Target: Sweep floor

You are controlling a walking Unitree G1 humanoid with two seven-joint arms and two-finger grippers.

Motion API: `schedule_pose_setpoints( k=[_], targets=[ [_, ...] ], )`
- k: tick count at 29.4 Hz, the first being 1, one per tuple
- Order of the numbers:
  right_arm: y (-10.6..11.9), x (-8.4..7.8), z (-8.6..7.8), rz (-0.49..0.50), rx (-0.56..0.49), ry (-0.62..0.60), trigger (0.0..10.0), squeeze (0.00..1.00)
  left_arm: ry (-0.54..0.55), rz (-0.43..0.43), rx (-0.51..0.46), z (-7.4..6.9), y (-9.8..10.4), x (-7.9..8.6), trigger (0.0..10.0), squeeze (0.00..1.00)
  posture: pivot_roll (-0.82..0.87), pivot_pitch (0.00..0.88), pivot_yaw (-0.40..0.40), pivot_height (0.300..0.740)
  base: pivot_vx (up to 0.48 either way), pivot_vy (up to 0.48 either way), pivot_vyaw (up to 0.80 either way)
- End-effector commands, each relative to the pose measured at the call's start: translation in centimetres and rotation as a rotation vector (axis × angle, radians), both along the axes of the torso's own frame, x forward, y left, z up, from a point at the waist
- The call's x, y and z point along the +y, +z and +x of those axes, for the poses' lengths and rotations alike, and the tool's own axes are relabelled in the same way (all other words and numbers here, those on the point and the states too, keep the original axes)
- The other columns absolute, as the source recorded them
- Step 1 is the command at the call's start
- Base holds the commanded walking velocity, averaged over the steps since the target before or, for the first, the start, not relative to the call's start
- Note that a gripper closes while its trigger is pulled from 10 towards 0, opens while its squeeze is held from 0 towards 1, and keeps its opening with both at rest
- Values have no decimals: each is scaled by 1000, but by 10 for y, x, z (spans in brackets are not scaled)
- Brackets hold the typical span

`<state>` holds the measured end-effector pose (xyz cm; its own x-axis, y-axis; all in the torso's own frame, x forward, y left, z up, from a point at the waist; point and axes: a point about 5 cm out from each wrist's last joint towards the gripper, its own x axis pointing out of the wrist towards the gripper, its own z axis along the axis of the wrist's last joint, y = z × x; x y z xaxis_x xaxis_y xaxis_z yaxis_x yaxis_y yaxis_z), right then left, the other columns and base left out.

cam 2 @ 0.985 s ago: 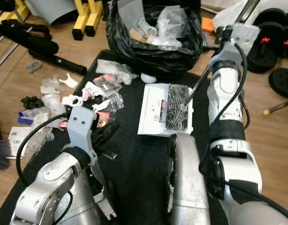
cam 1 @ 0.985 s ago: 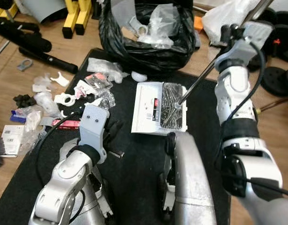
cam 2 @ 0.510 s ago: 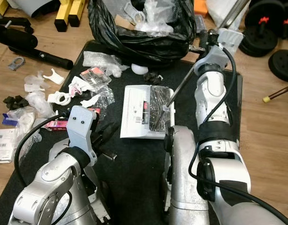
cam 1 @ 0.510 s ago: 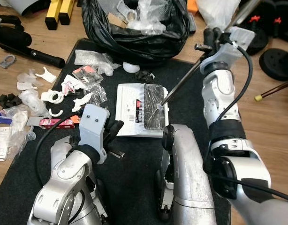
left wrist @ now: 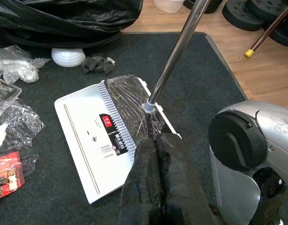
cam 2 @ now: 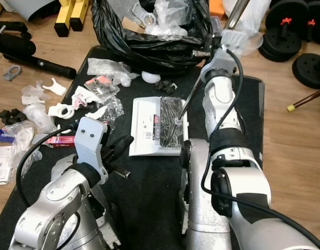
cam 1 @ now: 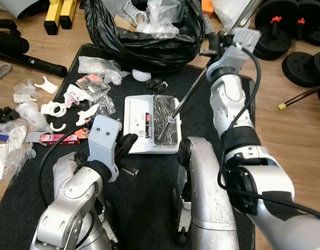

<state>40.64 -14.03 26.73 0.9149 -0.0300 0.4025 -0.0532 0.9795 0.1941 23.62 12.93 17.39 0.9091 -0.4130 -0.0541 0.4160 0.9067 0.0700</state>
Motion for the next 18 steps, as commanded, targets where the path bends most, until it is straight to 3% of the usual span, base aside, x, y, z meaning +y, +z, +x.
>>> schedule_pose_setpoints(
  k=[1,3,4,7,8,18],
  targets=[
    [14,2,-1,26,-73,5,10000,365,-24,-2,25,-4,-3,-2,10000,0,-54,370,-102,366,0,0,0],
    [13,3,-1,24,-72,4,10000,365,-24,-3,24,-4,-3,-2,10000,0,-58,371,-104,366,0,0,0],
    [13,2,0,22,-73,-5,10000,910,-23,-3,24,-4,-3,-2,10000,0,-59,372,-105,366,0,0,0],
    [13,1,0,21,-76,-15,10000,910,-22,-4,23,-4,-3,-2,10000,0,-59,372,-105,366,0,0,0],
    [12,1,0,15,-75,-21,10000,988,-21,-4,23,-4,-3,-2,10000,0,-59,371,-105,366,0,0,0],
    [5,-7,-3,-4,-76,-38,10000,992,-21,-4,22,-1,-3,-2,10000,0,-68,363,-104,366,0,0,0]
  ],
)
